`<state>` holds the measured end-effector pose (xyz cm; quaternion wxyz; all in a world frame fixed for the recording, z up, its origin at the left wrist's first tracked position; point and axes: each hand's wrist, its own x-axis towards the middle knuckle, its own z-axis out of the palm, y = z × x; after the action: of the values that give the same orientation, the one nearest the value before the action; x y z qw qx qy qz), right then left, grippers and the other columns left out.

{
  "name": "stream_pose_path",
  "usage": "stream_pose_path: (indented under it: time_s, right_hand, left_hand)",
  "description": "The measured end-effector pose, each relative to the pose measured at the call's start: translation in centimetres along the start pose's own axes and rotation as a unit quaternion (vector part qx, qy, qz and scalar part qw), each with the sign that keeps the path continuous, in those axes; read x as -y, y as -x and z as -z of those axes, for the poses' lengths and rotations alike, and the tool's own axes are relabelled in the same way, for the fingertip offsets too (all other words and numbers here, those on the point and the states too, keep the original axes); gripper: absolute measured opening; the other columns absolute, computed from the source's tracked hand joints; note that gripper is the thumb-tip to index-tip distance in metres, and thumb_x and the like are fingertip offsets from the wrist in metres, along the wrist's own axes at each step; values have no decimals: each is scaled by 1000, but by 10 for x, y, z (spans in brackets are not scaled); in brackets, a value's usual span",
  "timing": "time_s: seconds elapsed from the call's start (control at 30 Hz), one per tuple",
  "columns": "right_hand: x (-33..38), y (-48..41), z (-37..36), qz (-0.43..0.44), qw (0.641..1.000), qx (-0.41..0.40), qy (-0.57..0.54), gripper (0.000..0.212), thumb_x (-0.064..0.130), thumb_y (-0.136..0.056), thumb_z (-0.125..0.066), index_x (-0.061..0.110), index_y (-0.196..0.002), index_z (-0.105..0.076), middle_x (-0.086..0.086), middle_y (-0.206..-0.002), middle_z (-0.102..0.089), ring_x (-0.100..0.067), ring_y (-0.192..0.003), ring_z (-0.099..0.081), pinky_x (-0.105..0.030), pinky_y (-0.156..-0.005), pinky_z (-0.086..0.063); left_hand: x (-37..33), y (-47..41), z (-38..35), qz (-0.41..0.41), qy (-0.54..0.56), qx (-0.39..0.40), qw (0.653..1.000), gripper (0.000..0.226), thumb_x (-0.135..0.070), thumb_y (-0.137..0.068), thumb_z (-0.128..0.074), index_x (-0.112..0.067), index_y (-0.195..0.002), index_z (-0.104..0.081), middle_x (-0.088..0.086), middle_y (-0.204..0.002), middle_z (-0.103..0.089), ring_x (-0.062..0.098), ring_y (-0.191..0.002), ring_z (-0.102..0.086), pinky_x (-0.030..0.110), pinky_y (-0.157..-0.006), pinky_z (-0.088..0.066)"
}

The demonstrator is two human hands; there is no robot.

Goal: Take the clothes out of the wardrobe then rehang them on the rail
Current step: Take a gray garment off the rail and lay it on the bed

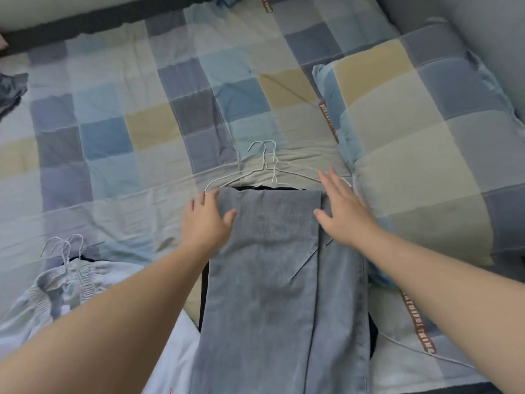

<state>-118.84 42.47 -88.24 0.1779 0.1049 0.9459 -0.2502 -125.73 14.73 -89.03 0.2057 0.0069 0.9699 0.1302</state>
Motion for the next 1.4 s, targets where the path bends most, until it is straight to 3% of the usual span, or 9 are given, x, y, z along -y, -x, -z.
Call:
stream_pose_path:
  time_s: [0.13, 0.37, 0.7, 0.87, 1.1, 1.2, 1.4]
  right_hand:
    - [23, 54, -1, 4, 1000, 21, 16, 83, 45, -94, -52, 37, -155, 4, 11, -163, 15, -14, -151, 3, -50, -120, -9]
    - [84, 168, 34, -25, 998, -4, 54, 80, 58, -93, -42, 47, -150, 15, 18, -160, 23, -16, -150, 15, -58, -117, 3]
    - [197, 320, 62, -129, 987, -53, 78, 77, 62, -96, -32, 41, -152, 16, 11, -162, 22, -23, -149, 18, -64, -116, 3]
    - [237, 399, 57, -205, 966, -144, 56, 74, 64, -96, -28, 39, -153, 12, 9, -163, 18, -23, -150, 16, -60, -116, 3]
    - [273, 493, 38, -286, 925, -242, 62, 75, 61, -95, -32, 36, -155, 6, 7, -164, 13, -25, -151, 10, -62, -116, -4]
    - [277, 529, 31, -321, 907, -268, 56, 75, 64, -92, -23, 36, -156, 6, 7, -165, 10, -27, -151, 6, -62, -115, -6]
    - [274, 614, 14, -439, 842, -314, 24, 75, 65, -91, -23, 38, -155, 3, 7, -165, 4, -25, -152, 3, -64, -115, -9]
  left_hand:
    - [8, 61, 4, -14, -44, 42, 998, 71, -58, -95, -47, -29, -155, -23, 2, -166, -13, 30, -152, -7, 45, -120, -15]
    - [21, 170, 55, -100, -75, 62, 990, 74, -68, -94, -35, -41, -157, -5, -5, -167, 6, 24, -152, 12, 45, -121, -1]
    - [66, 282, 162, -207, -54, 61, 975, 75, -71, -93, -28, -44, -156, 4, -6, -166, 12, 23, -151, 20, 52, -121, 6]
    - [83, 316, 208, -245, -11, 69, 967, 74, -72, -93, -28, -47, -155, 2, -7, -166, 11, 22, -151, 20, 53, -121, 6]
    - [74, 367, 231, -388, -61, 76, 916, 76, -76, -90, -22, -47, -154, 8, -10, -164, 20, 20, -148, 28, 51, -119, 14]
    - [62, 386, 226, -441, -77, 82, 890, 78, -79, -88, -17, -47, -154, 11, -10, -164, 21, 20, -148, 29, 53, -120, 12]
    - [19, 438, 199, -566, -91, 107, 812, 78, -81, -88, -14, -47, -153, 14, -8, -165, 18, 20, -149, 28, 51, -117, 16]
